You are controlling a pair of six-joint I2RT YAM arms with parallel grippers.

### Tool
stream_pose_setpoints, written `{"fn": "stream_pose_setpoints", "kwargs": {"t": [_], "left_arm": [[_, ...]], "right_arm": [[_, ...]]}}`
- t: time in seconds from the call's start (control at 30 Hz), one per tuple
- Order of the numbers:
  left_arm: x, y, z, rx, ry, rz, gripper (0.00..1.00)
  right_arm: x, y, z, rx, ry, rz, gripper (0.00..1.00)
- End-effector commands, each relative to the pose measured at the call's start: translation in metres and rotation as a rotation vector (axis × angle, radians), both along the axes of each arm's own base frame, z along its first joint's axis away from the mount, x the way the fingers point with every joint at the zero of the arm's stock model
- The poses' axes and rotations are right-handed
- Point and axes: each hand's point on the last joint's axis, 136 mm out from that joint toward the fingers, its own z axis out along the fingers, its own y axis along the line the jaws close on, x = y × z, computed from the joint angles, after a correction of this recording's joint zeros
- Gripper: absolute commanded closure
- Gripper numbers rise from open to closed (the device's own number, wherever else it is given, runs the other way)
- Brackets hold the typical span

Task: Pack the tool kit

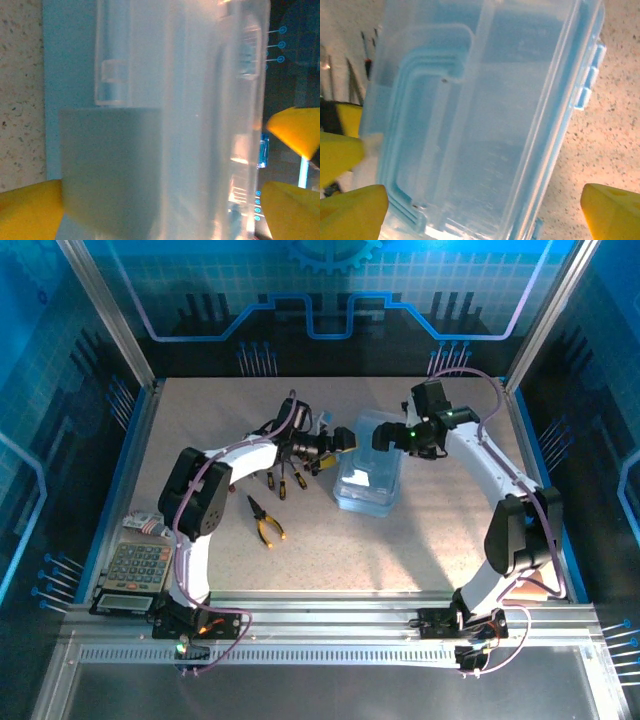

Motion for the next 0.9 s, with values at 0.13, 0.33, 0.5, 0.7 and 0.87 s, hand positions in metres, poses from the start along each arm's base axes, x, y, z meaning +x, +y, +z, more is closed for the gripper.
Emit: {"fn": "stream_pose_setpoints", "kwargs": {"t": [0.13, 0.33, 0.5, 0.7, 0.87], "left_arm": [[0.003, 0.038, 0.051, 0.129, -0.079, 0.087, 0.01], [-0.008, 0.070, 0.051, 0.199, -0.087, 0.129, 0.01], [-0.016, 0.086, 0.048, 0.218, -0.082, 0.149, 0.01], [-0.016, 0.090, 0.045, 0.212, -0.076, 0.151, 0.01], [-0.014, 0.087, 0.046, 0.195, -0.079, 0.138, 0.01]], "right_arm": [[0.000, 0.010, -0.027, -0.083, 0.066, -0.014, 0.00], [0.016, 0.012, -0.037, -0.112, 0.069, -0.045, 0.01], [0.025, 0.011, -0.040, -0.137, 0.067, -0.043, 0.11], [0.035, 0.018, -0.032, -0.109, 0.051, 0.016, 0.27], [0.042, 0.028, -0.022, -0.027, 0.009, 0.094, 0.34]]}}
